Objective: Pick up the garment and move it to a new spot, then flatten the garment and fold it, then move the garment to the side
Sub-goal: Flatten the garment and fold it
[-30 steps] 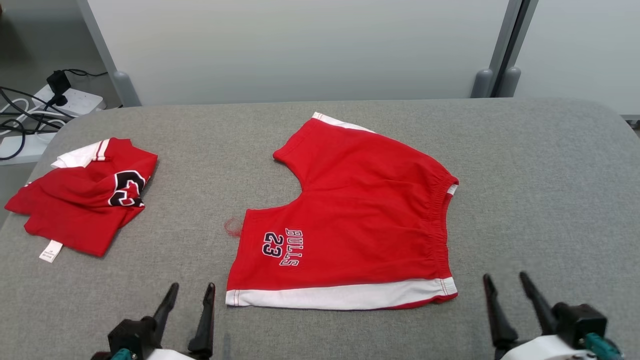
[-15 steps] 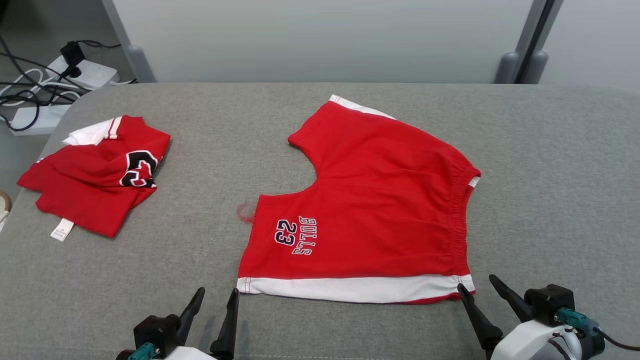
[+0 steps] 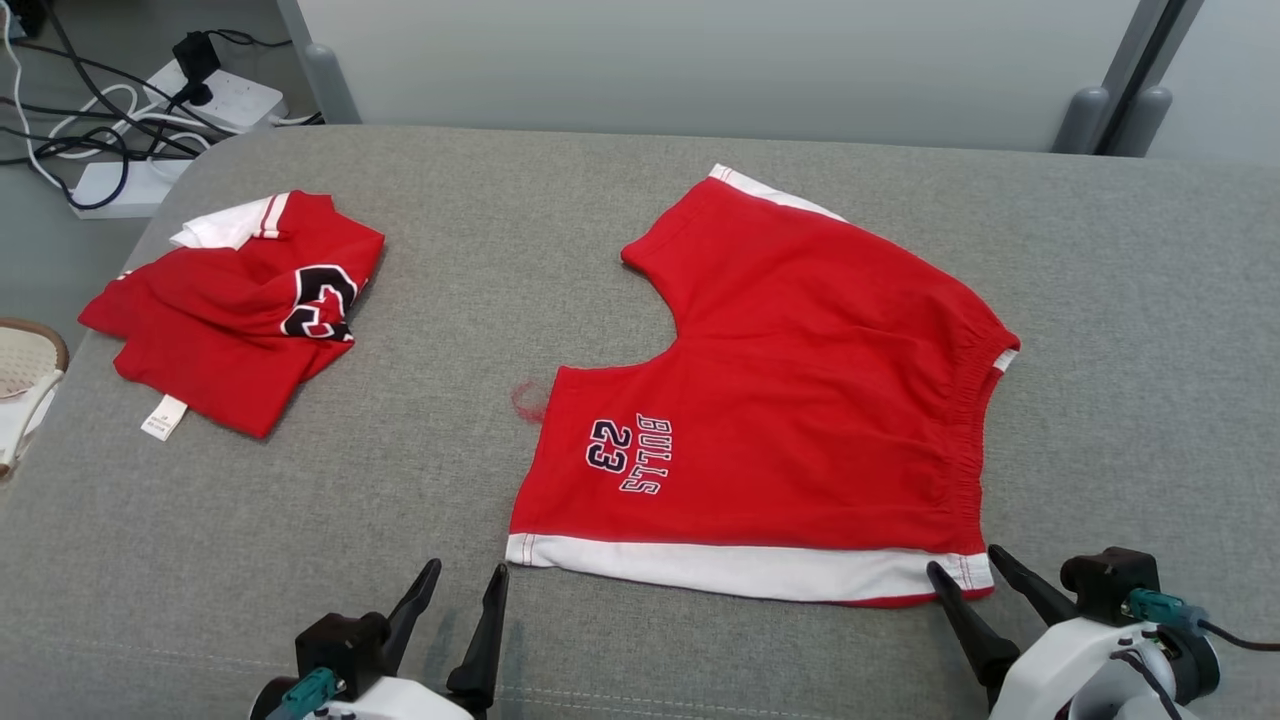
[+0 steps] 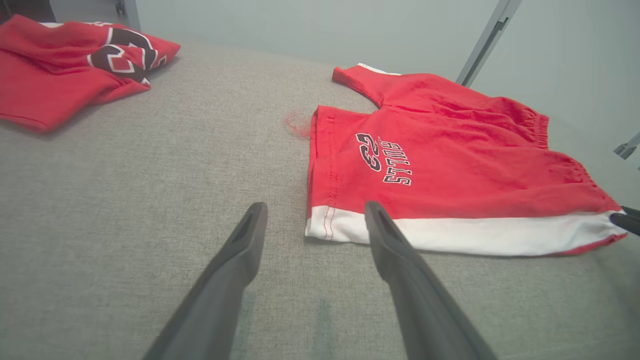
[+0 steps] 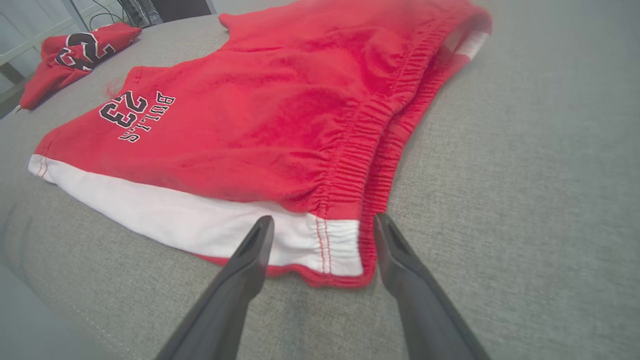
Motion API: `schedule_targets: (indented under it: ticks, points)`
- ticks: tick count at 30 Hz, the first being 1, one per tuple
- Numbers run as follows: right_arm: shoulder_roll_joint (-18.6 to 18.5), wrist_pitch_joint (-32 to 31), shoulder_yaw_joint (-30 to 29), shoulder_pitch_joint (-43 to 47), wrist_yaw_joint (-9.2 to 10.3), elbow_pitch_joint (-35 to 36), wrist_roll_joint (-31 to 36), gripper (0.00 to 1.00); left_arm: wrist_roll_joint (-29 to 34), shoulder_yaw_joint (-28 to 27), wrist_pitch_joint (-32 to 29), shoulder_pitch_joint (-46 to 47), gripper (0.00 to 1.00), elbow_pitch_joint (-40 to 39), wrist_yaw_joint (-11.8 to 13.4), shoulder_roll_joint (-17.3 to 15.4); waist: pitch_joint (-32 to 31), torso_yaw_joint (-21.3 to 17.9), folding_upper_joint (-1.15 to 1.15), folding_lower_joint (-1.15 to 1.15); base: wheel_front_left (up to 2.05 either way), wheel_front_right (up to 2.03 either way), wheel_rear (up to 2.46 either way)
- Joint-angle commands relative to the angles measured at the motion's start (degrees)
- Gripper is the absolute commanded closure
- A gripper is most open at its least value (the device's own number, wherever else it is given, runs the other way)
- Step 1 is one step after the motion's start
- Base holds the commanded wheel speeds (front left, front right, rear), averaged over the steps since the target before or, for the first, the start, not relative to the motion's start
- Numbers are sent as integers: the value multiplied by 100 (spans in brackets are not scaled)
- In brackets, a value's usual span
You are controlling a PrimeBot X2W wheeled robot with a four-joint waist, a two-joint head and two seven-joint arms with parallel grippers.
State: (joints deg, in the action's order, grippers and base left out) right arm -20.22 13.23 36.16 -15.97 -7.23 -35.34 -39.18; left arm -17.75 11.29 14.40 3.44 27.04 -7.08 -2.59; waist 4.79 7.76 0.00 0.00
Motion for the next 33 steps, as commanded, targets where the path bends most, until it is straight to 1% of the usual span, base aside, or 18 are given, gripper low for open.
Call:
schedule_targets:
  ticks: [1, 4, 5, 7, 8, 9, 12, 14, 19, 24, 26, 29, 33]
  points:
    - [-113, 106, 160, -120, -25, 43, -111, 0, -31, -142, 60, 291, 0, -123, -40, -29, 31, 35, 0, 0, 0, 0, 0]
    - [-165, 126, 350, -191, -25, 5, -316, 0, -36, -113, 60, 321, 0, -123, -40, -30, 59, 71, 0, 0, 0, 0, 0]
    - [-186, 129, 427, -216, -25, 5, -387, 4, -43, -107, 60, 324, 0, -124, -40, -31, 68, 79, 0, 0, 0, 0, 0]
    - [-230, 141, 538, -271, -25, 16, -522, 56, -69, -93, 60, 326, 0, -118, -40, -37, 83, 85, 0, 0, 0, 0, 0]
    - [-261, 145, 606, -305, -25, 16, -552, 75, -106, -64, 60, 323, 0, -86, -40, -38, 91, 84, 0, 0, 0, 0, 0]
    - [-283, 150, 643, -333, -25, 14, -605, 100, -141, -8, 60, 331, 0, -53, -40, -54, 98, 82, 0, 0, 0, 0, 0]
    - [-352, 162, 731, -408, -25, 1, -743, 100, -354, 250, 60, 404, 0, 65, -40, -126, 140, 70, 0, 0, 0, 0, 0]
    - [-399, 167, 790, -431, -25, -12, -806, 100, -616, 559, 60, 515, 0, 173, -40, -220, 167, 58, 0, 0, 0, 0, 0]
    - [-473, 173, 976, -495, -25, -35, -900, 100, -1461, 1445, 60, 919, 0, 501, -40, -604, 258, -39, 0, 0, 0, 0, 0]
    - [-494, 175, 1069, -608, -25, 14, -922, 100, -2432, 2296, 60, 1330, 0, 774, -40, -984, 363, -183, 0, 0, 0, 0, 0]
    - [-498, 175, 1084, -645, -25, 43, -914, 100, -2670, 2393, 60, 1472, 0, 846, -40, -1100, 401, -235, 0, 0, 0, 0, 0]
    - [-484, 176, 1075, -666, -25, 85, -902, 100, -2778, 2442, 60, 1606, 0, 1035, -40, -1209, 433, -294, 0, 0, 0, 0, 0]
    - [-463, 176, 1080, -682, -25, 127, -882, 100, -2869, 2582, 60, 1685, 0, 1146, -40, -1222, 482, -360, 0, 0, 0, 0, 0]
